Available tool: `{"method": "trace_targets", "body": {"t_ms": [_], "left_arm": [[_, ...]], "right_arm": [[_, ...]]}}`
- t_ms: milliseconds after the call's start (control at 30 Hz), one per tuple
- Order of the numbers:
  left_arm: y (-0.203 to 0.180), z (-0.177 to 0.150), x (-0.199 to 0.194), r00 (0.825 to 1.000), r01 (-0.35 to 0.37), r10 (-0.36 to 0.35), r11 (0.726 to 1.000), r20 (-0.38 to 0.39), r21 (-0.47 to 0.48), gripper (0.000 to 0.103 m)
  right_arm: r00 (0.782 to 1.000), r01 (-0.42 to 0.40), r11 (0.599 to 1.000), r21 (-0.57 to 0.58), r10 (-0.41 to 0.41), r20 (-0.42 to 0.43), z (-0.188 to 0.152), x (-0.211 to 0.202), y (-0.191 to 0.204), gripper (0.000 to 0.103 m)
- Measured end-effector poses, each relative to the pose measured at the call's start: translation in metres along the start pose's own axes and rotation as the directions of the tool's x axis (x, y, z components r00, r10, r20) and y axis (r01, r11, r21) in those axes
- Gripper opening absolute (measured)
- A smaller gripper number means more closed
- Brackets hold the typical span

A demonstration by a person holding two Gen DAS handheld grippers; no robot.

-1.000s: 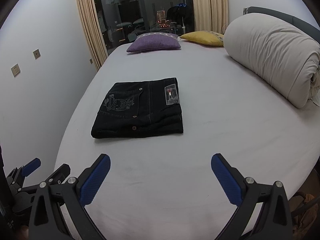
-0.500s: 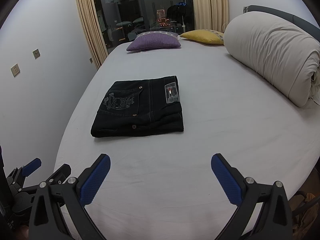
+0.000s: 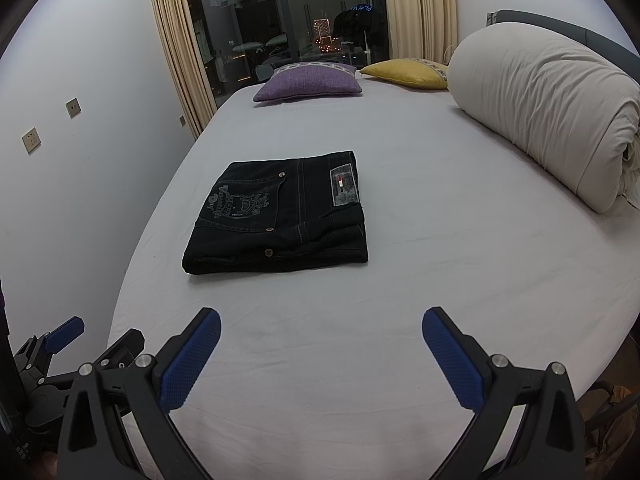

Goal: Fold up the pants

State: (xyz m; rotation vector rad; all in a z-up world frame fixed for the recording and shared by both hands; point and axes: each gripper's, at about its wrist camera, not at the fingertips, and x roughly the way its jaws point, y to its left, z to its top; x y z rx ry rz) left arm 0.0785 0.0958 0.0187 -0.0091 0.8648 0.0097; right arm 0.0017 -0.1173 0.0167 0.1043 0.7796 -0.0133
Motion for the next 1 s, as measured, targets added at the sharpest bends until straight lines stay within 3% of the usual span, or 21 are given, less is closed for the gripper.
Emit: {"method": "trace_targets", "body": {"t_ms": [1000], "left_arm": [[0.0004,-0.0001,0.0045,1.000,0.020,-0.020,1.000,-0.011,0.005,0.103]], "right_arm": [[1.000,-0.001,1.000,0.002,0.001,-0.004,-0.0025,-0.0003,0.0004,0.103]]}}
